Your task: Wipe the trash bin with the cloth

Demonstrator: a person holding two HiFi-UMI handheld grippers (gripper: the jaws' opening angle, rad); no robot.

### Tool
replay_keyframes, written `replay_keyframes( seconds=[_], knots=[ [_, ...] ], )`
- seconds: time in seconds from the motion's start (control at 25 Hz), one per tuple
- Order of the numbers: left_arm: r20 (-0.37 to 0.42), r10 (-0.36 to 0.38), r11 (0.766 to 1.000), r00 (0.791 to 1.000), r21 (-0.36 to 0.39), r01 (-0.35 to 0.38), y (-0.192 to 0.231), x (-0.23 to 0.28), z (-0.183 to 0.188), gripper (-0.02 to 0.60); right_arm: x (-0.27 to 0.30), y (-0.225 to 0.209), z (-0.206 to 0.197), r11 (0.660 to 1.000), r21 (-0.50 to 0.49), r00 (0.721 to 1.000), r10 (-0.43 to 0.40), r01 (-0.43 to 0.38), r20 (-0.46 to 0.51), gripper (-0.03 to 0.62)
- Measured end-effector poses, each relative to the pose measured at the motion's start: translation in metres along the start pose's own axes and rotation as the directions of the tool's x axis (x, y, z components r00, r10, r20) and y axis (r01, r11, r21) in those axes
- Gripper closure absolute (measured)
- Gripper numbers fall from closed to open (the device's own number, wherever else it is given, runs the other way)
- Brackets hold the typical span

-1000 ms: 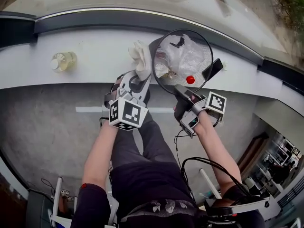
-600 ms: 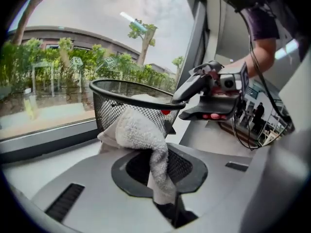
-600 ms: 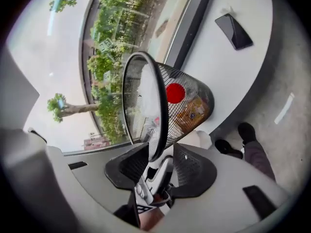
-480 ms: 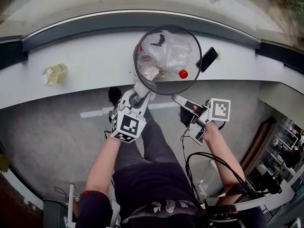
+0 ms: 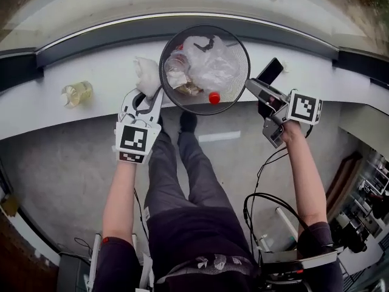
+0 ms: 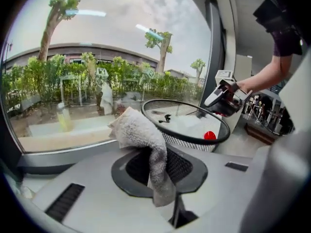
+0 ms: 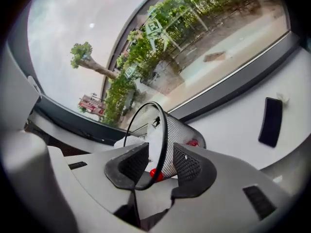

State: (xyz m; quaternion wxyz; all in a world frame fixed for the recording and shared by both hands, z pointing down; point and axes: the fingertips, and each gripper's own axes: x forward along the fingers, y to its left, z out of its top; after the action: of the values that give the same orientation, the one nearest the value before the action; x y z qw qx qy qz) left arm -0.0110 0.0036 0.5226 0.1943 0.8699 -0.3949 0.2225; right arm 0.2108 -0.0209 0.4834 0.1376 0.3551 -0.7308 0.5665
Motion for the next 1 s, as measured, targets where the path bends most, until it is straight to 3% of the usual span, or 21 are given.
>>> replay_keyframes(
  seconds=[0.08, 0.2, 0.24, 0.36, 0.48, 0.56, 0.68, 0.84, 1.0],
  knots=[
    [0.019, 0.017, 0.999, 1.000, 0.039, -0.018, 0.004, 0.006, 0.013, 0.546, 0.014, 0.000, -0.002, 1.000, 0.021, 0.999, -0.005, 0.006, -0.041, 0.461],
    [0.024, 0.029, 0.998, 0.999, 0.051, -0.030, 0.002, 0.007, 0.013, 0.546, 0.012, -0.011, -0.012, 0.987, 0.114, 0.992, -0.108, 0.115, -0.061, 0.466],
    [0.021, 0.022, 0.999, 1.000, 0.042, -0.022, -0.002, 0.005, 0.009, 0.546, 0.009, -0.016, -0.014, 0.976, 0.164, 0.989, -0.135, 0.142, -0.054, 0.524],
    [-0.016, -0.035, 0.999, 0.999, 0.041, 0.036, -0.024, 0.000, -0.011, 0.546, 0.005, -0.020, -0.020, 0.928, 0.351, 0.990, -0.139, 0.126, 0.014, 0.545],
    [-0.039, -0.096, 0.995, 0.995, 0.039, 0.097, -0.057, 0.001, -0.027, 0.546, -0.002, -0.022, -0.028, 0.892, 0.430, 0.981, -0.184, 0.141, 0.060, 0.546],
    [-0.040, -0.130, 0.991, 0.991, 0.016, 0.131, -0.080, 0.005, -0.035, 0.546, -0.008, -0.025, -0.038, 0.856, 0.497, 0.974, -0.211, 0.145, 0.079, 0.546],
    [-0.037, -0.168, 0.986, 0.985, -0.026, 0.167, -0.103, 0.004, -0.043, 0.546, -0.015, -0.026, -0.063, 0.772, 0.625, 0.967, -0.234, 0.120, 0.103, 0.546],
    [-0.050, -0.216, 0.976, 0.975, -0.036, 0.214, -0.108, -0.007, -0.052, 0.546, -0.008, -0.019, -0.103, 0.675, 0.735, 0.961, -0.242, 0.064, 0.138, 0.546],
    [-0.060, -0.164, 0.983, 0.985, -0.098, 0.158, -0.076, -0.020, -0.064, 0.546, 0.026, -0.002, -0.125, 0.614, 0.789, 0.958, -0.229, 0.005, 0.172, 0.546]
  ],
)
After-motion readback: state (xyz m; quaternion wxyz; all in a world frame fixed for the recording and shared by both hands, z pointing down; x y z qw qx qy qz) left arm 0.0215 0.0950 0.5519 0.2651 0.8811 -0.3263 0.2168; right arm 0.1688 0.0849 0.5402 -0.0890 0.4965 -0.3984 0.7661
